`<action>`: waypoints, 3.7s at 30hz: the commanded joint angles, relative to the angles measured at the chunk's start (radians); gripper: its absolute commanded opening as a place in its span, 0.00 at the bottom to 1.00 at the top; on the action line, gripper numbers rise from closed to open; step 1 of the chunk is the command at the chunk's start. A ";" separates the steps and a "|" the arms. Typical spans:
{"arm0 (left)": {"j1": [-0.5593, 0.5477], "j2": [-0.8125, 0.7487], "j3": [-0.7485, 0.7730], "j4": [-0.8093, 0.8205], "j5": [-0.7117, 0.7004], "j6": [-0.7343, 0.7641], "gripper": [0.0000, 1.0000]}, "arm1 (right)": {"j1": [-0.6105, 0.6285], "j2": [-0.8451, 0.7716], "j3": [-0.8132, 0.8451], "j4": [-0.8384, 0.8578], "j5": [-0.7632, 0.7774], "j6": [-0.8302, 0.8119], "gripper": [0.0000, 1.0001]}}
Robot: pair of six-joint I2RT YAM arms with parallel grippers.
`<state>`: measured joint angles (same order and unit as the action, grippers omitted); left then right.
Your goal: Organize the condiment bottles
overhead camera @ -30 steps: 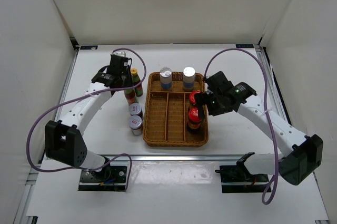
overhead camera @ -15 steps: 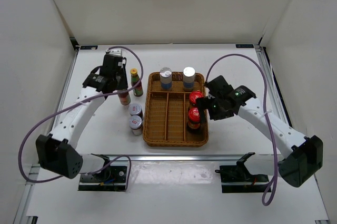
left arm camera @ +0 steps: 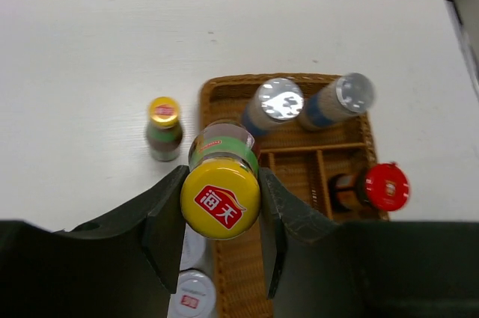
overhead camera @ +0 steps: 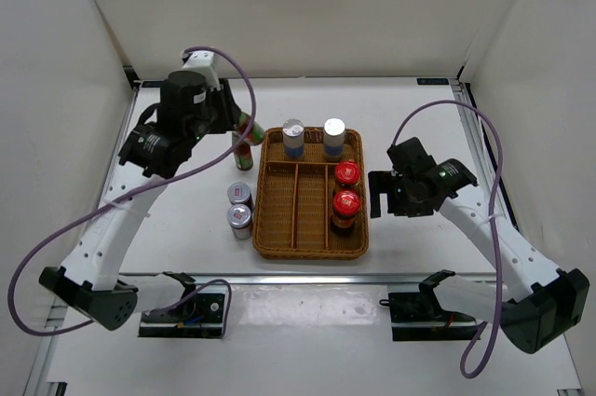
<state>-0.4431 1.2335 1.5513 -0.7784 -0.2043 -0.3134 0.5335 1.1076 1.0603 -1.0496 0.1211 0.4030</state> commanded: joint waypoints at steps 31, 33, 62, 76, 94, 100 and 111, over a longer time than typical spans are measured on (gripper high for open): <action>-0.376 0.527 0.084 0.146 -0.086 -0.119 0.21 | -0.004 -0.037 -0.014 -0.033 -0.063 -0.024 1.00; -0.376 0.537 0.096 0.146 -0.086 -0.119 0.47 | -0.004 -0.028 -0.014 -0.033 -0.063 -0.033 1.00; 0.046 0.336 -0.157 0.383 -0.095 -0.092 1.00 | -0.004 0.063 -0.023 -0.006 -0.211 -0.108 1.00; 0.106 0.428 -0.119 0.383 -0.104 -0.053 0.40 | -0.004 0.063 -0.033 0.003 -0.270 -0.128 1.00; -0.183 0.031 -0.048 0.320 -0.059 0.063 0.11 | -0.004 0.115 -0.023 -0.006 -0.221 -0.110 1.00; -0.307 -0.101 -0.212 0.301 -0.136 0.014 0.11 | -0.004 0.142 -0.023 -0.015 -0.221 -0.110 1.00; -0.497 0.003 -0.254 0.375 -0.187 -0.059 0.11 | -0.004 0.204 -0.023 -0.015 -0.250 -0.119 1.00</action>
<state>-0.8940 1.2285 1.2713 -0.5449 -0.3317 -0.3401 0.5320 1.2999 1.0317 -1.0637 -0.1108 0.2867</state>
